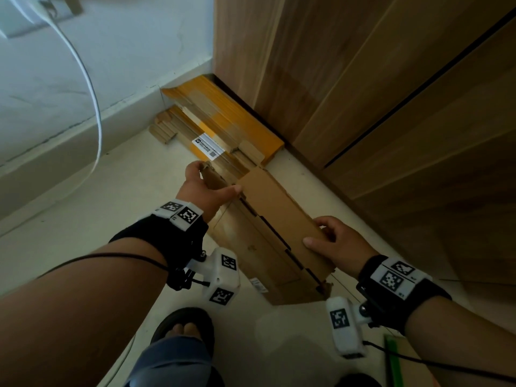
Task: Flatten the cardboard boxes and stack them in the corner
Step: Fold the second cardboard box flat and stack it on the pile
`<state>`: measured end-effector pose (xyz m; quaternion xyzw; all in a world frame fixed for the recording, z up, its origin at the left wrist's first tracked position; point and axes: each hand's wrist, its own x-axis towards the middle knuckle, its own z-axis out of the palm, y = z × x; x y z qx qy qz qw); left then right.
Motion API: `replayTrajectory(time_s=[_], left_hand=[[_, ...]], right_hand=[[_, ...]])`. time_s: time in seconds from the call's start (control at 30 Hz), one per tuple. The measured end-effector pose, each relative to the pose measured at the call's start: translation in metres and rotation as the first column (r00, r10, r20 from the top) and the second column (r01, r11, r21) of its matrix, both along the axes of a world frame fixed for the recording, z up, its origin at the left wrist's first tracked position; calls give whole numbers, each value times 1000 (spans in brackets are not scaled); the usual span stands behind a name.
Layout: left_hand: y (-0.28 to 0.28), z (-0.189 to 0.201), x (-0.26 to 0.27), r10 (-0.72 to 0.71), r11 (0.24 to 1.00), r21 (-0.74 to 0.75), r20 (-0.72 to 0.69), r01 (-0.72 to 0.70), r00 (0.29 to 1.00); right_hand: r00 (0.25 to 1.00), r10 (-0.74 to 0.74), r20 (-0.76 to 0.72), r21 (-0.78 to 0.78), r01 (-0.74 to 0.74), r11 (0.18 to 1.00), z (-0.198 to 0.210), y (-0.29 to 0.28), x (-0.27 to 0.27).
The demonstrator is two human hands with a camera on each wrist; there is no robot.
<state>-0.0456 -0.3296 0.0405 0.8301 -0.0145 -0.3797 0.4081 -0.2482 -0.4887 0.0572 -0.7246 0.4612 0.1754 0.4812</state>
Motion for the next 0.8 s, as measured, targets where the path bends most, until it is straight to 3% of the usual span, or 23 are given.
replayTrajectory(time_s=[0.13, 0.27, 0.43, 0.53, 0.7, 0.8], left_hand=[[2, -2, 1, 20, 1000, 8, 3, -20, 1000], [3, -3, -2, 25, 1000, 8, -9, -25, 1000], [3, -8, 2, 13, 999, 47, 24, -14, 1000], [1, -10, 1, 20, 999, 46, 40, -22, 999], [2, -13, 2, 44, 998, 33, 33, -45, 998], [3, -16, 2, 57, 998, 26, 35, -58, 998]], right_hand=[[1000, -9, -3, -73, 9, 997, 1, 0, 4], [988, 124, -93, -265, -145, 953, -3, -1, 9], [973, 224, -61, -222, -232, 947, -1, 4, 8], [988, 153, -30, -158, -156, 975, 0, 4, 8], [980, 173, -97, -122, -184, 975, 0, 0, 19], [993, 91, -80, -79, -98, 992, 1, 2, 23]])
